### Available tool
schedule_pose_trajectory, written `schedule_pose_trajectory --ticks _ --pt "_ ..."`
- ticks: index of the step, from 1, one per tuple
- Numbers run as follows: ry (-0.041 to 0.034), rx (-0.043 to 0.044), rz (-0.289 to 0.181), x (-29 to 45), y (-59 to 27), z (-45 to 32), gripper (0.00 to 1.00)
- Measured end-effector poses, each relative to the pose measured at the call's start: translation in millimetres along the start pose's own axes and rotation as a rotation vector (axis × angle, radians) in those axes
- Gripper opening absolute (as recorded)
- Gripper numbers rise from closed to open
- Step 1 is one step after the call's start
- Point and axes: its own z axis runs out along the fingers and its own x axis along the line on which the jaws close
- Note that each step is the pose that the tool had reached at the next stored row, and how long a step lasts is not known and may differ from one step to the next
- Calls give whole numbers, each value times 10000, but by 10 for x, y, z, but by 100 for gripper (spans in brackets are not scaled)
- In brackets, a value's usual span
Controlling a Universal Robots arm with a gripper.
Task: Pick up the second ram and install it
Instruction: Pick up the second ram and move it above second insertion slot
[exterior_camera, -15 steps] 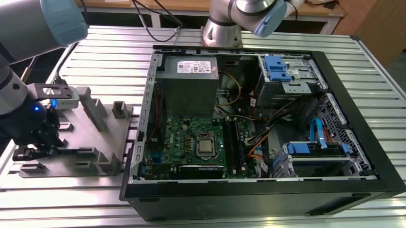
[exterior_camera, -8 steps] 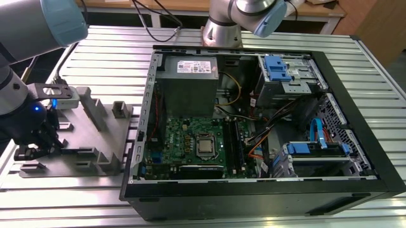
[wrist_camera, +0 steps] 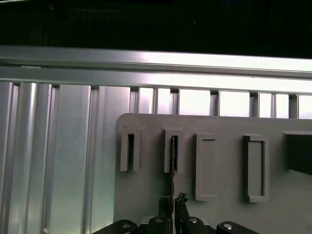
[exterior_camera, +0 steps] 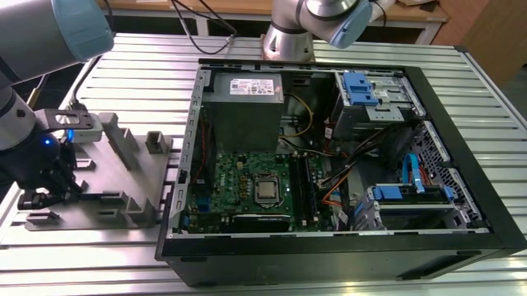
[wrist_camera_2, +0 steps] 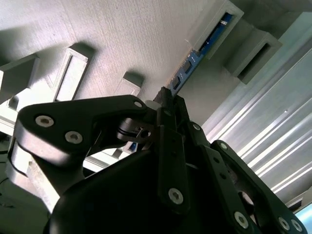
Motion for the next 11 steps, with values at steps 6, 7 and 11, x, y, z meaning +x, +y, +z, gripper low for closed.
schedule_pose_trajectory --ticks 6,7,11 --pt "-140 5 -1 19 1 -1 16" --pt "-139 4 -2 21 1 -1 16" --pt "-141 5 -2 28 1 4 16"
